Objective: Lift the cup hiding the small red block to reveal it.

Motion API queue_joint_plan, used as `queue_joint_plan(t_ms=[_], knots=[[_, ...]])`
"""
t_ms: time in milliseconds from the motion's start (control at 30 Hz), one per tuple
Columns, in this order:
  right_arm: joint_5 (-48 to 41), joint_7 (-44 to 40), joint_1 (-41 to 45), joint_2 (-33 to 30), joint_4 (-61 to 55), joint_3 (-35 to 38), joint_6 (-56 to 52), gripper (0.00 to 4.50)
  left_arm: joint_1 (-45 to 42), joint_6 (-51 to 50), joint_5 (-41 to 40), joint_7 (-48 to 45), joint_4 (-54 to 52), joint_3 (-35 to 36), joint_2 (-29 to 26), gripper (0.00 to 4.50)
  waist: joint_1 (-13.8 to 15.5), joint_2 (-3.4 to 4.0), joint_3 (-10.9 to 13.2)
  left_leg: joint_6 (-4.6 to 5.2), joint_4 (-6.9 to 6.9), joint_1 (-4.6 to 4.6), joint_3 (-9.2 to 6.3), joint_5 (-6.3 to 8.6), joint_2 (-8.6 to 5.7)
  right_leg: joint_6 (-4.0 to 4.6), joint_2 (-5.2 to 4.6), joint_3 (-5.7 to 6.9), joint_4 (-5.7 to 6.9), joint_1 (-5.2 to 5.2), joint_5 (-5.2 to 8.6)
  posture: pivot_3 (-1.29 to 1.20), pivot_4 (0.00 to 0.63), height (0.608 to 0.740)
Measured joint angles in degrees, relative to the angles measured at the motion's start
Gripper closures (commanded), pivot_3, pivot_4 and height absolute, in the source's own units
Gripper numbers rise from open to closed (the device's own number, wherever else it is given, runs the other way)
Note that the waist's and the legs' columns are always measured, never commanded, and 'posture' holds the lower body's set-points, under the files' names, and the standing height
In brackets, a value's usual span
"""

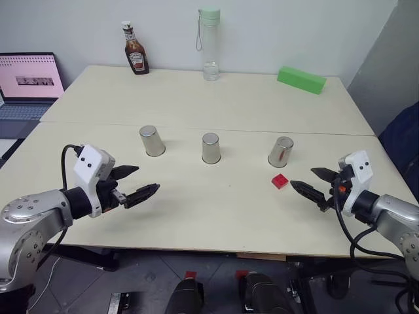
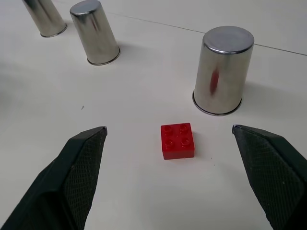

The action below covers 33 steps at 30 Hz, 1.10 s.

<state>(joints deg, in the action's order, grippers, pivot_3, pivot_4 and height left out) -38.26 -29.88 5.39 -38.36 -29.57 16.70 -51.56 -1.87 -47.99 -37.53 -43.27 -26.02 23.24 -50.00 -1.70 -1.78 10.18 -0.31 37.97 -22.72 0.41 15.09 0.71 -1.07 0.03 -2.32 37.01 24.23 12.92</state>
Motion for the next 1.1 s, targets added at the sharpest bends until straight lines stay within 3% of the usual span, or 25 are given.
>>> queue_joint_plan(t_ms=[1100], knots=[[0.03,1.19,1.01,0.66,0.69,-0.09,0.05,0.05,-1.02,0.58,0.24,-0.03,1.10,-0.49,-0.17,0.00,0.00,0.00,0.00,0.00,0.01,0.01,0.01,0.00,0.00,-0.04,0.00,-0.01,0.03,0.00,-0.02,0.00,0.150,0.740]])
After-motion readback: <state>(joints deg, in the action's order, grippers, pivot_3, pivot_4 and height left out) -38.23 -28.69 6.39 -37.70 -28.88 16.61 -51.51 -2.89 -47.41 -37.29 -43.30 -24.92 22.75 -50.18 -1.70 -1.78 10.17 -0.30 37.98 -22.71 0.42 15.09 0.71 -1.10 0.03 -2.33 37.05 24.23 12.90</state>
